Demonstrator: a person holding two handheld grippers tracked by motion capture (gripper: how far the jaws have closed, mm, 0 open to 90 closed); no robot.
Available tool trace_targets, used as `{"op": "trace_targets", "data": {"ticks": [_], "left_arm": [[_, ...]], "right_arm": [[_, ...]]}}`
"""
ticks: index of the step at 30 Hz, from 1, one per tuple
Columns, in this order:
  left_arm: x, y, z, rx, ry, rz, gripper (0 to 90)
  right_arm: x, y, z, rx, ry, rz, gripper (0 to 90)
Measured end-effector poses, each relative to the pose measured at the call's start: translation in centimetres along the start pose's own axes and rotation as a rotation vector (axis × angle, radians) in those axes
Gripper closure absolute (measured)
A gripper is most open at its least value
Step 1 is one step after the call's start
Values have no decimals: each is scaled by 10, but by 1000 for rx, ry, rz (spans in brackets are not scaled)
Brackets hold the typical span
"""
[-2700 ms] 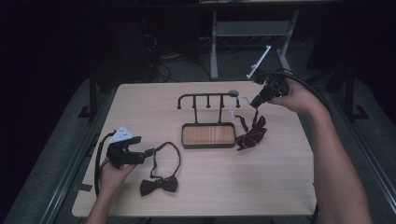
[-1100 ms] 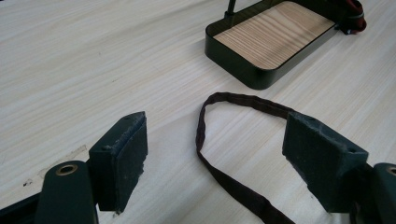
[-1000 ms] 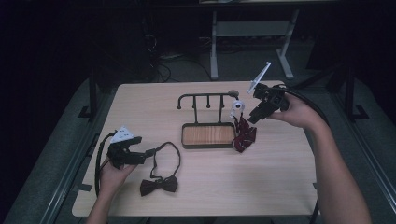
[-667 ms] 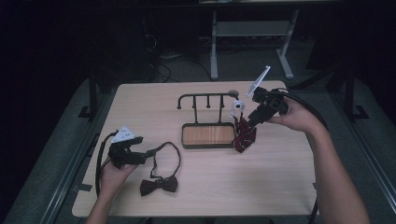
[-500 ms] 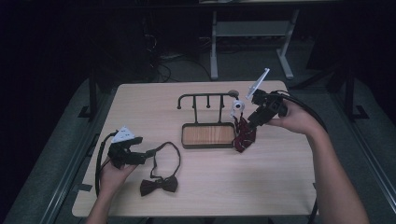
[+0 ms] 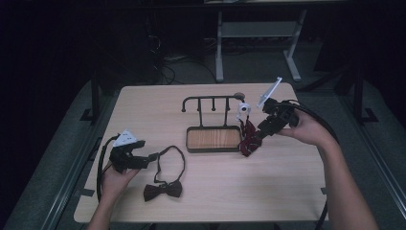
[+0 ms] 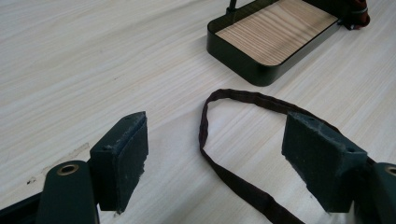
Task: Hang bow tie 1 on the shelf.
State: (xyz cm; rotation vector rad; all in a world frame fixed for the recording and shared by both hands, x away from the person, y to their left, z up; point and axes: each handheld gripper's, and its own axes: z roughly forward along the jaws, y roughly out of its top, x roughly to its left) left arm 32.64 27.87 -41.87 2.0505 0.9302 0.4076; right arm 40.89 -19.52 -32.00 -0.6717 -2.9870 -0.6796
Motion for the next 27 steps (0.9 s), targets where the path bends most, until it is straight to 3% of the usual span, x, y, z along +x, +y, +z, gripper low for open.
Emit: {"op": "trace_targets", "data": {"ticks": [27], "left_arm": [[-1, 0, 0, 9, 4, 7, 224]], "right_arm": [[7, -40, 23, -31, 36, 38, 507]]}}
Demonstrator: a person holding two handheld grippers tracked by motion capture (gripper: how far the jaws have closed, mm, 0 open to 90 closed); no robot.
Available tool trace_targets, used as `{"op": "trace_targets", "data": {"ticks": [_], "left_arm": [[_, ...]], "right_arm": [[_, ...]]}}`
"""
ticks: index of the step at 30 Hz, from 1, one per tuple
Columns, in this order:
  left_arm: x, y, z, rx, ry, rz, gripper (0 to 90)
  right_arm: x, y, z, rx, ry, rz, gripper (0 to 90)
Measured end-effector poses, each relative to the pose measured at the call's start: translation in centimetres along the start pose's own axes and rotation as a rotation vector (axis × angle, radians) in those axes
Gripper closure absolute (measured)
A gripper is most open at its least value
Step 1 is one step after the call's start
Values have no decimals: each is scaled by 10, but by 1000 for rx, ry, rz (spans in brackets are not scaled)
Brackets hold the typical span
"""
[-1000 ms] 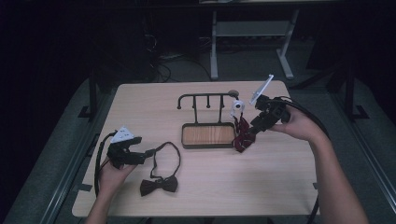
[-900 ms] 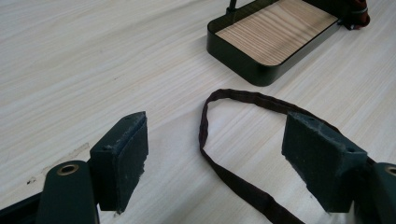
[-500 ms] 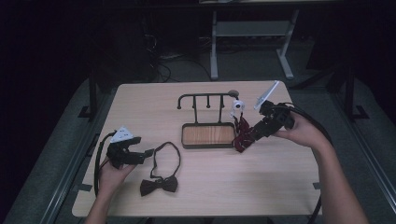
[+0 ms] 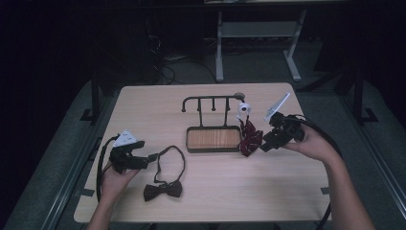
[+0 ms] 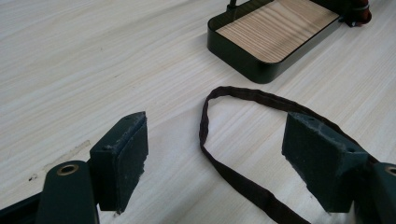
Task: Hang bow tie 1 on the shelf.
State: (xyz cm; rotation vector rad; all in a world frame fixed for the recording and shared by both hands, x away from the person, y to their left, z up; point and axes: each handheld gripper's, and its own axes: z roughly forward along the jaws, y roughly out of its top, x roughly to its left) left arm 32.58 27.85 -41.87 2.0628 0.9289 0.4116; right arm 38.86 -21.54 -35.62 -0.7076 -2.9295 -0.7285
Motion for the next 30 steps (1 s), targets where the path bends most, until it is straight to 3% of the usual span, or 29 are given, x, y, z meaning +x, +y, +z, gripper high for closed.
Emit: {"op": "trace_targets", "data": {"ticks": [8, 30], "left_arm": [[-2, 0, 0, 8, 0, 3, 224], [-3, 1, 2, 26, -2, 13, 225]], "right_arm": [[1, -11, 6, -22, -7, 17, 463], [12, -32, 21, -9, -23, 31, 409]]}}
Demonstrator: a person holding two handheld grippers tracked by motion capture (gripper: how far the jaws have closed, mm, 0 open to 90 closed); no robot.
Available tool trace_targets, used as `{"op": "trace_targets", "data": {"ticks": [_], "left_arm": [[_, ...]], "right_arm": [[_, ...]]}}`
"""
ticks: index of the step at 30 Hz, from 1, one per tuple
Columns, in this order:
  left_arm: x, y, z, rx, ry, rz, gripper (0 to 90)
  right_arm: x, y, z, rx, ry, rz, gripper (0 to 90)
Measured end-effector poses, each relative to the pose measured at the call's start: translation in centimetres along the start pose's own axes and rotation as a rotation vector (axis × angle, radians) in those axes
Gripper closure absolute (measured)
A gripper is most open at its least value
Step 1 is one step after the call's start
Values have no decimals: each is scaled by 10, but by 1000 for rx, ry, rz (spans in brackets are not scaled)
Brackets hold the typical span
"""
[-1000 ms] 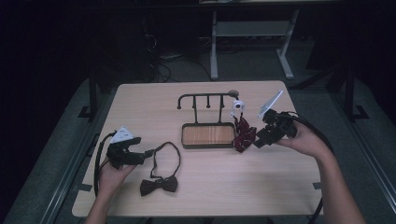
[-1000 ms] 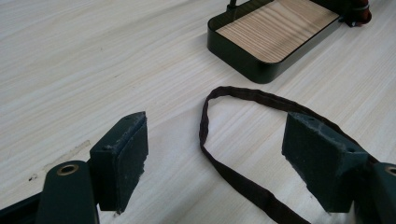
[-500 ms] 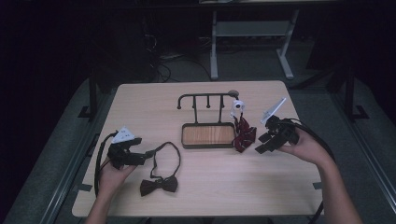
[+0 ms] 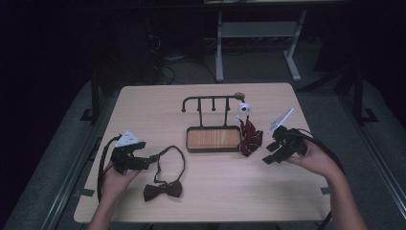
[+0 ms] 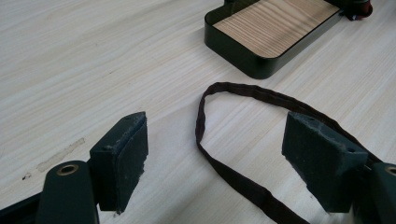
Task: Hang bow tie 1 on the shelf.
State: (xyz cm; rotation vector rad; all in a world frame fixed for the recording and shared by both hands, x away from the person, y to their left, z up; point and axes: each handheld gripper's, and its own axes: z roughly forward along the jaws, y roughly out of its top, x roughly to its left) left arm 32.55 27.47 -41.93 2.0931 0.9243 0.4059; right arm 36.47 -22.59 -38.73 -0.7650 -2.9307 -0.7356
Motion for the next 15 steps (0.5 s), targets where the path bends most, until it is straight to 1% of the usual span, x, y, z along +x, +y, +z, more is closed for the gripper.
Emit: {"op": "trace_targets", "data": {"ticks": [6, 8, 11, 15], "left_arm": [[0, 0, 0, 4, -3, 5, 233], [0, 0, 0, 3, -2, 2, 233], [0, 0, 0, 2, -3, 2, 233], [-1, 1, 0, 5, 0, 7, 233]], "right_arm": [[3, -5, 3, -2, 7, 9, 407], [4, -6, 4, 1, -1, 3, 404], [6, -8, 4, -11, 3, 2, 404], [9, -10, 6, -13, 2, 2, 404]]}}
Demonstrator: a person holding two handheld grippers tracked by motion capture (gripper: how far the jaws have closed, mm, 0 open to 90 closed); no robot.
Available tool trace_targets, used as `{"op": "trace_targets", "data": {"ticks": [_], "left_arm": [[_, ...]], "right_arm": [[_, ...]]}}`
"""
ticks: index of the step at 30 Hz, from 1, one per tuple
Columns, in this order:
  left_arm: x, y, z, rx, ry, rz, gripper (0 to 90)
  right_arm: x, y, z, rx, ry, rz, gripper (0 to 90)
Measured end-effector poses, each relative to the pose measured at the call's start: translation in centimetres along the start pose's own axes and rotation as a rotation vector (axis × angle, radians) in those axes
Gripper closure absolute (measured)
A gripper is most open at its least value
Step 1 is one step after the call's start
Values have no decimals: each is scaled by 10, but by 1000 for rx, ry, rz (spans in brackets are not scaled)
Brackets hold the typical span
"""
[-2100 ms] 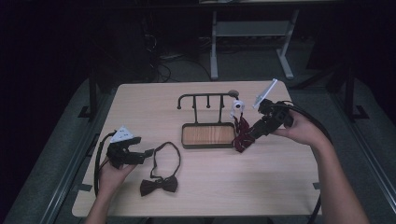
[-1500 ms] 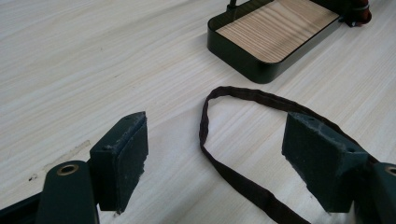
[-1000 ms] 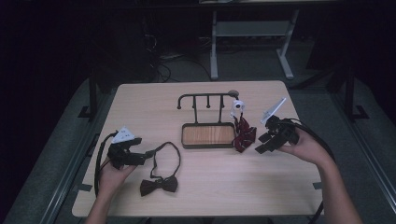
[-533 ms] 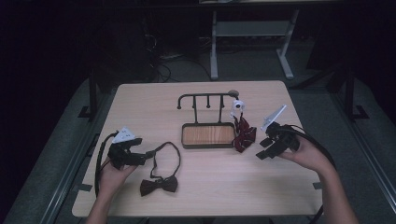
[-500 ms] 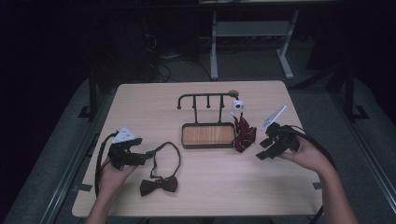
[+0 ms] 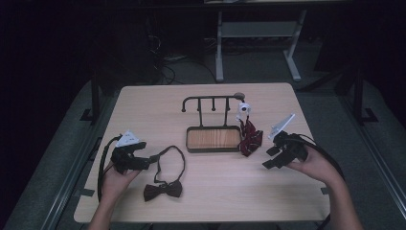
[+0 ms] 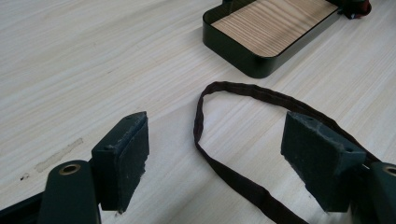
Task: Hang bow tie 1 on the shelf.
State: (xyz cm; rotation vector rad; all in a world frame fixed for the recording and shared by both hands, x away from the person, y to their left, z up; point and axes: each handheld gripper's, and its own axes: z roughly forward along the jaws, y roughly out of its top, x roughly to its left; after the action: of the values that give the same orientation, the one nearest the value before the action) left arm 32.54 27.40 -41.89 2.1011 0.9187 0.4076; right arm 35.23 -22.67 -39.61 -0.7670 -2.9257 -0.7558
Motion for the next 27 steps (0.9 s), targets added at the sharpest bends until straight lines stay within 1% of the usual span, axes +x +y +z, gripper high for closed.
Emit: {"op": "trace_targets", "data": {"ticks": [4, 7, 8, 11, 16, 18, 21, 22, 24, 25, 26, 27], "left_arm": [[-1, 0, 1, -3, 0, -2, 233], [-2, 1, 1, 5, -2, 1, 233], [-2, 1, 1, 2, -1, -6, 233], [-2, 1, 1, 8, -2, 6, 234], [-1, 1, 1, 12, -4, 5, 237], [-2, 2, 1, 14, -4, 4, 238], [-2, 2, 2, 19, -5, 9, 244], [-2, 2, 3, 23, -4, 12, 245], [-2, 2, 3, 28, -5, 14, 246], [-2, 2, 3, 29, -7, 15, 252], [-2, 2, 3, 26, -10, 23, 270], [-2, 3, 3, 27, -10, 24, 283]], "right_arm": [[3, -3, 2, 4, -2, 4, 397], [6, -6, 3, -3, -8, 7, 394], [6, -7, 4, -5, -8, 5, 393], [10, -9, 4, -14, -9, 4, 390], [14, -13, 7, -16, -21, 12, 384], [16, -14, 8, -21, -26, 7, 382], [20, -16, 9, -31, -24, 10, 381], [20, -16, 10, -36, -21, 4, 382], [22, -18, 13, -29, -21, 3, 381], [22, -19, 14, -25, -25, 0, 381], [22, -20, 13, -24, -27, 7, 380], [22, -21, 13, -34, -21, 12, 380]]}}
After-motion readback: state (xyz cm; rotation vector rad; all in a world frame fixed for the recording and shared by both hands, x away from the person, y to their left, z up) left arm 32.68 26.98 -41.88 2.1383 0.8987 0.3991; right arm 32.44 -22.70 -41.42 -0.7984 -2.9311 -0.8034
